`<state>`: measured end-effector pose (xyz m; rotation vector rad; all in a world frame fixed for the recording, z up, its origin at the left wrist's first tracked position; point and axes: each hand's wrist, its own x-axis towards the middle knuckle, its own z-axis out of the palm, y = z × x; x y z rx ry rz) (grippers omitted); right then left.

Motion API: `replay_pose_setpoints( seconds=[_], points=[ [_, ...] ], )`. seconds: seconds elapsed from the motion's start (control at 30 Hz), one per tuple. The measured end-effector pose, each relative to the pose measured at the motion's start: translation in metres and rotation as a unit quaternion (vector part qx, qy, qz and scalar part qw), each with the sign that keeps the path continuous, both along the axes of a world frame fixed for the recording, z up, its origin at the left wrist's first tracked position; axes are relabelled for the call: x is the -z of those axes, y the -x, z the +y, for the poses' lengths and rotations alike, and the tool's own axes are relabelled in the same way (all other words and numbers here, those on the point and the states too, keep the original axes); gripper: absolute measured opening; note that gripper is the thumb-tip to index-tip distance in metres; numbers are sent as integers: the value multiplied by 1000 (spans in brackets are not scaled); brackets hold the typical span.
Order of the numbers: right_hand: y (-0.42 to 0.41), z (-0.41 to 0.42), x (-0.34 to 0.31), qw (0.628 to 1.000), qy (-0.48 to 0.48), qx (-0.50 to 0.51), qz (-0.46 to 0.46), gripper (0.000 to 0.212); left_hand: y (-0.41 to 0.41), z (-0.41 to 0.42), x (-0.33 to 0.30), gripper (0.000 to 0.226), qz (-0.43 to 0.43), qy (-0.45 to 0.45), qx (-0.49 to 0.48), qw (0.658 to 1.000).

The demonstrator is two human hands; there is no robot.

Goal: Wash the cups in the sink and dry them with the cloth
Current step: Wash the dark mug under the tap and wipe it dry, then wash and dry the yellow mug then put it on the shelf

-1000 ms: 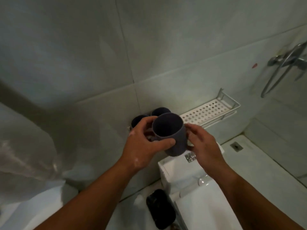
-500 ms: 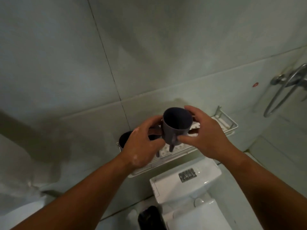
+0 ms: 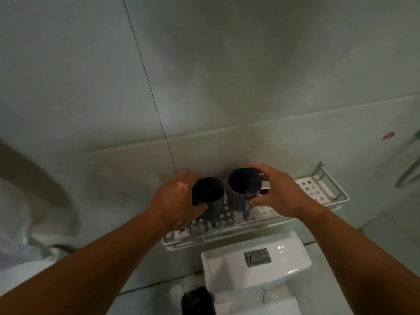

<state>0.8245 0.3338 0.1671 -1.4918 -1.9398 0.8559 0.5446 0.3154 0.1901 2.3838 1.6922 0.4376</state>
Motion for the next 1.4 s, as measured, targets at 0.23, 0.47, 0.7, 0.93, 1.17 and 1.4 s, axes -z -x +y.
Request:
replay_pose_setpoints(
  seconds=[0.23,0.47,0.7,0.93,1.17,1.4],
  points=[
    [-1,16,21,999,31,-13,22,87,-6,8,5,53,42,12,12,999],
    [-1,20,32,999,40,-10,29,89,-8,6,16,45,54,-27,-23,998],
    [-1,21,30,998,59,-6,38,77,-8,4,18,43,44,-34,-34,998],
    [-2,16,34,996,63,-4,60,78,-9,4,21,51,46,-38,-37,998],
    [-2,12,38,995,65,4,71,76,-7,3,20,53,44,-24,-26,998],
    [-6,5,28,999,48,14,18,96,-3,3,16,57,56,-18,-13,998]
  ],
)
